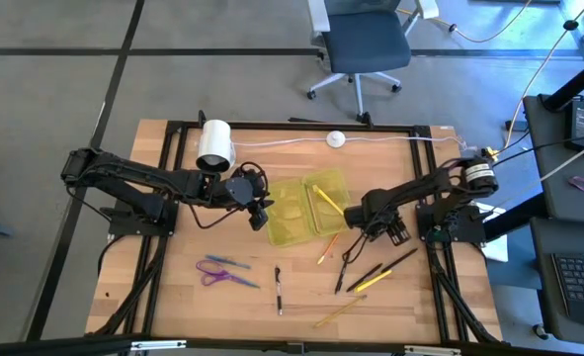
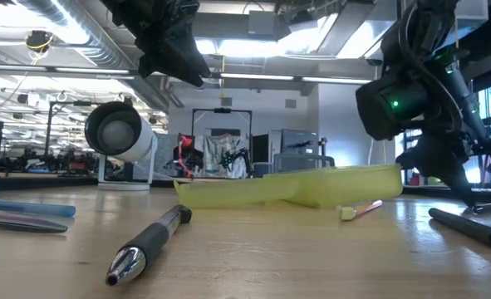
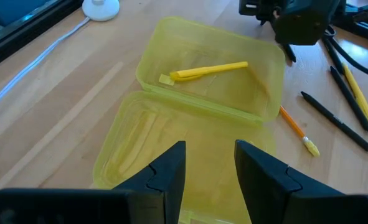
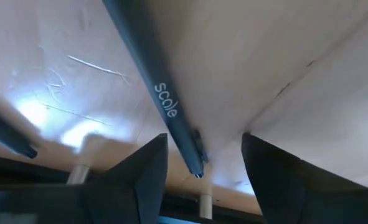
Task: Pick & place school supplies into a supply box
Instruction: Put the black pen into the yellow supply box
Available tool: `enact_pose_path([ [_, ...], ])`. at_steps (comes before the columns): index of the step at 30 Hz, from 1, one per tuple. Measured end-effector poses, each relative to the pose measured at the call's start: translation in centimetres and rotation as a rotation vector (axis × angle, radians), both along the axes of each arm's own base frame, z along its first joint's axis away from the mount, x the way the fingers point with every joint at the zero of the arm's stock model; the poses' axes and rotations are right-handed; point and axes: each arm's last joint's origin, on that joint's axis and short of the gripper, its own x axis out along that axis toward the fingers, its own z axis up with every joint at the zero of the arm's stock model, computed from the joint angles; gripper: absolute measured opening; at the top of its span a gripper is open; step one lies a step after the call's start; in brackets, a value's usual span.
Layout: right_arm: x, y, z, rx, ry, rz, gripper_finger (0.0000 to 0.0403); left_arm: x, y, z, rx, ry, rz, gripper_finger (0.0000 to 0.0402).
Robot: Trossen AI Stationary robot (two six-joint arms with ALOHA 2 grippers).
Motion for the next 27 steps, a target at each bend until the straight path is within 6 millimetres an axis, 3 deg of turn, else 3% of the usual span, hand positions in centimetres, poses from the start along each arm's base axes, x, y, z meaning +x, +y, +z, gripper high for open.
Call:
enact_pose_path([
  [17, 0.04, -0.03, -0.22, -0.002, -0.005, 0.017, 0.0085, 0.00, 0.00, 0.00, 0.000, 0.000, 0.000, 0.0130],
  [27, -0.19, 0.01, -0.11, 0.014, 0.019, 0.014, 0.0053, 0.00, 0.00, 0.00, 0.000, 0.000, 0.000, 0.0130],
])
